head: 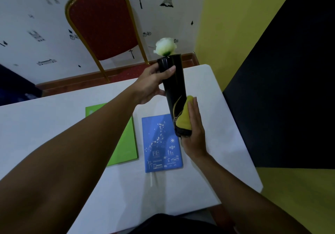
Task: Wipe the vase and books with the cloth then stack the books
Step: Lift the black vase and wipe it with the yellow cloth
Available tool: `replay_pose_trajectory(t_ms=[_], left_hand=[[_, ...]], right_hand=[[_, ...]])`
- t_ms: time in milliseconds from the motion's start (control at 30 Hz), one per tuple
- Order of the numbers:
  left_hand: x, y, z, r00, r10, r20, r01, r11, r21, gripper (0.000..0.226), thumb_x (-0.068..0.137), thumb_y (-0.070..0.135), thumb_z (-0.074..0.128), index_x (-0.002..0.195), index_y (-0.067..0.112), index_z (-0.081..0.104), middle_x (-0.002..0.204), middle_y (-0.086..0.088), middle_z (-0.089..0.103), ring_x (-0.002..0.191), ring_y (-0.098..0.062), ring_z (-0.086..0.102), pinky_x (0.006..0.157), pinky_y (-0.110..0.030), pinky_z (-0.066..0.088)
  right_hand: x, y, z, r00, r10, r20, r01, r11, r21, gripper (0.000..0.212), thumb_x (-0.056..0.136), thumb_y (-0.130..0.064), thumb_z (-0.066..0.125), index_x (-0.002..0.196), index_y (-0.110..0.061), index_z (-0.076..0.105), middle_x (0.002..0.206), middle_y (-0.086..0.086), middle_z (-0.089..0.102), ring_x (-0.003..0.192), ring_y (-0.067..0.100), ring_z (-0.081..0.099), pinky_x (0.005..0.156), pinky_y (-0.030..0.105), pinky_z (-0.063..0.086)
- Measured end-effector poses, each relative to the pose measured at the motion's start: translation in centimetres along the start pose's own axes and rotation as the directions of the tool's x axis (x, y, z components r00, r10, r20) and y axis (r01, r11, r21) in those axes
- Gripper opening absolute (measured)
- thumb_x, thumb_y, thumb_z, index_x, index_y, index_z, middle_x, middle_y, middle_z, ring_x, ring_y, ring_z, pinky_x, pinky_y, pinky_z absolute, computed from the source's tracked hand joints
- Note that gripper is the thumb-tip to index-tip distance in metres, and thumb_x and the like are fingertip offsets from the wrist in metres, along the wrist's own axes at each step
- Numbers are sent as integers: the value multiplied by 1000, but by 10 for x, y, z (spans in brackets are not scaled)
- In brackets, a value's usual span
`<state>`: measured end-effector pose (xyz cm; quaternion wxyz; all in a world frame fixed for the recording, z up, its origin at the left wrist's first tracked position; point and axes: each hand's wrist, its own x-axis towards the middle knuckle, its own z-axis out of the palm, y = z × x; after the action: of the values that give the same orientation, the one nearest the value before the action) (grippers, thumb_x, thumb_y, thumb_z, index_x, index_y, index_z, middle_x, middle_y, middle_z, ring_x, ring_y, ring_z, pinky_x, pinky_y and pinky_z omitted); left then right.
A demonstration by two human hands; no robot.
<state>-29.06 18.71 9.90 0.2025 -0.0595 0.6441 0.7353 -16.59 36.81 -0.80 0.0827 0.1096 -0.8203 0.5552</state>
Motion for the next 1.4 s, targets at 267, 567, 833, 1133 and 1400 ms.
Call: replay_pose_trajectory(t_ms=[267, 567, 833, 1133, 1400], left_hand=[[-2, -6, 13, 994, -46, 99, 39, 996, 76, 40, 99, 22, 66, 138, 18, 57, 133, -10, 67, 125, -27, 64, 91, -60, 58], [3, 3, 5, 1000, 8, 6, -7, 997, -81, 49, 98, 25, 66, 143, 12, 52, 131, -9, 68, 123, -25, 65, 85, -52, 60], [7, 2, 37, 976, 90, -196, -76, 994, 81, 72, 78, 37, 88, 135, 19, 49, 124, -2, 67, 112, -17, 70, 90, -43, 62], [4, 12, 31, 982, 97, -159, -75, 987, 141, 55, 80, 17, 86, 129, 17, 60, 119, -8, 72, 103, -25, 74, 83, -49, 64], [-1, 21, 21, 983, 102, -155, -111, 992, -51, 35, 92, 13, 75, 124, 16, 63, 126, -11, 71, 113, -26, 72, 90, -64, 58]], right_hand=[[72, -28, -7, 986, -11, -166, 13, 1000, 14, 71, 93, 13, 49, 159, 1, 26, 168, 15, 28, 158, 24, 23, 128, 28, 21], [23, -4, -4, 995, -69, -77, 65, 996, -54, 71, 88, -19, 61, 155, -12, 38, 168, 17, 26, 157, 21, 24, 121, 23, 33], [23, -13, 15, 988, -37, -150, 29, 998, -58, 70, 97, -33, 61, 158, -22, 29, 166, 19, 24, 156, 29, 25, 122, 24, 32], [90, -34, -9, 990, 0, -141, 10, 997, 73, 66, 96, -8, 51, 159, -5, 31, 165, 13, 36, 154, 22, 32, 124, 27, 31], [80, -30, -21, 991, -84, -101, 90, 995, 51, 59, 95, -9, 51, 153, -2, 43, 162, 15, 41, 155, 25, 33, 125, 31, 31]])
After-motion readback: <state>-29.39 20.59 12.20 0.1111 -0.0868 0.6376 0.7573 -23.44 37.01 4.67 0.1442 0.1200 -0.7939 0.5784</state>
